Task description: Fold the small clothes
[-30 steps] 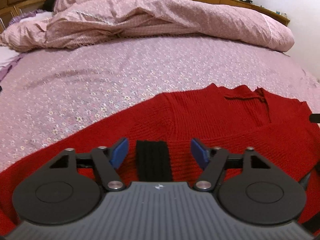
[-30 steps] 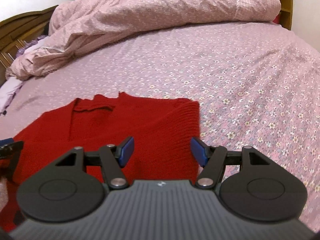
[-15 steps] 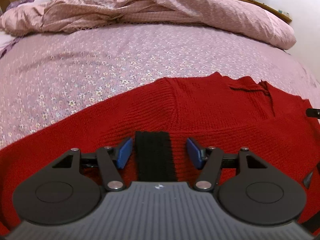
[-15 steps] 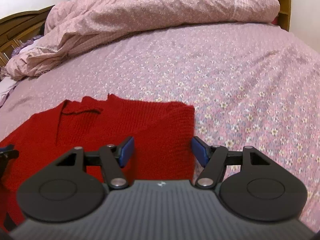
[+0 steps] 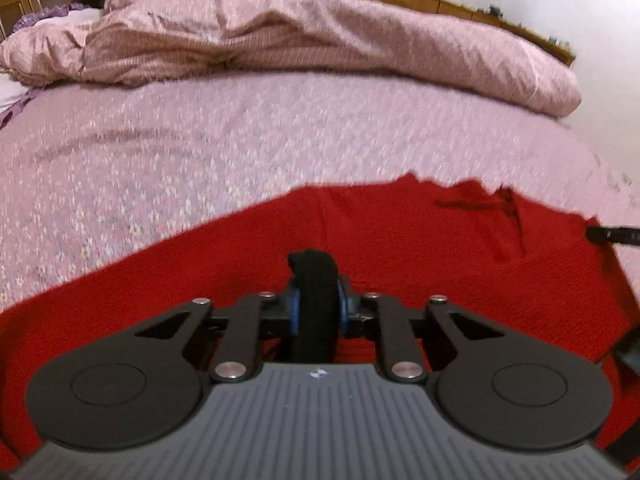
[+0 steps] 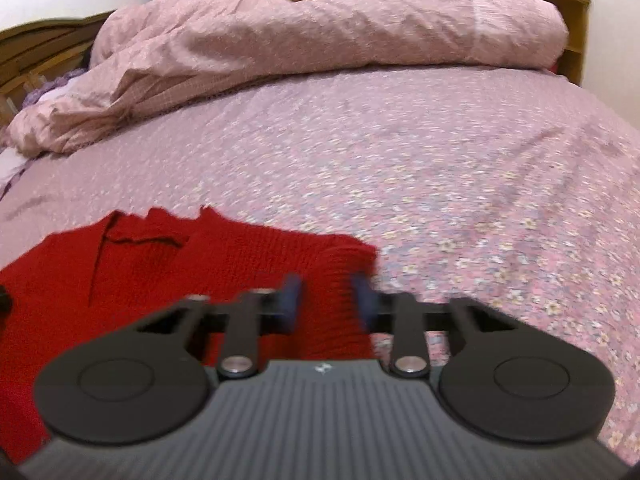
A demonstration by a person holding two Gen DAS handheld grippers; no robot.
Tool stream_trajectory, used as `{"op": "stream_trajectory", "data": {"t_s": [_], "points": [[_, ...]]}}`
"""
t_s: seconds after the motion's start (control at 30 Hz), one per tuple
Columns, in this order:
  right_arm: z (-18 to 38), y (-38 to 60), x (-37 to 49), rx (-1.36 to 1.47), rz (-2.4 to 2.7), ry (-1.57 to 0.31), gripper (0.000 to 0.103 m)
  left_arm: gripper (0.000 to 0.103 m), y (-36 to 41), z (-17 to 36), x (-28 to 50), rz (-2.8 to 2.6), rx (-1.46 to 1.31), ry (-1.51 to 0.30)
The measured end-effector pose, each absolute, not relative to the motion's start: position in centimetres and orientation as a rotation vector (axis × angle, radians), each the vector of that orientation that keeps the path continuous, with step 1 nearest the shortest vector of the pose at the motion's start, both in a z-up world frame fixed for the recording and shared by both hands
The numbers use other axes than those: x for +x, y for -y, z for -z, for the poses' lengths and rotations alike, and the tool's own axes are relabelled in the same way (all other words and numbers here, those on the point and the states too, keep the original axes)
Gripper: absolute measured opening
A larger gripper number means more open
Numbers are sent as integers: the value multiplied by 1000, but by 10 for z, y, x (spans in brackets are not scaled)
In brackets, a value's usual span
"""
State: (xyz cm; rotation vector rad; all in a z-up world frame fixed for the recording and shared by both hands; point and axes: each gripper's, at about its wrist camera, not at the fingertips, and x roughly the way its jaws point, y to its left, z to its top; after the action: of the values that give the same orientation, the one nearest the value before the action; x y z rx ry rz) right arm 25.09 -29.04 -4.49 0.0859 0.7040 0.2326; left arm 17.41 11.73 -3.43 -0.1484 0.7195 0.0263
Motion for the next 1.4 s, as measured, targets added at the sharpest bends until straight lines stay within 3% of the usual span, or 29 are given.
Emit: {"op": "stream_trajectory", "data": {"t_s": [0.23,0.53,0.73,0.9,1.13,1.4], "points": [[41,317,239,227,-170,-600,15,19,-113,6,202,-8,-142,-611],[64,320,250,272,-119,-643,18,21,-110,47,262,-47,-85,-741],[59,322,248,259,-105,-663,30,48,-106,45,257,-85,11,-730],[36,320,226,221,-95,-605,33,69,-108,22,233,-87,-2,-683],[24,295,189,191,-193,-620,34,69,-90,7,203,-58,-17,-662],[41,271,177,133,-214,-700,33,69,-74,42,207,-25,-10,-772]]}}
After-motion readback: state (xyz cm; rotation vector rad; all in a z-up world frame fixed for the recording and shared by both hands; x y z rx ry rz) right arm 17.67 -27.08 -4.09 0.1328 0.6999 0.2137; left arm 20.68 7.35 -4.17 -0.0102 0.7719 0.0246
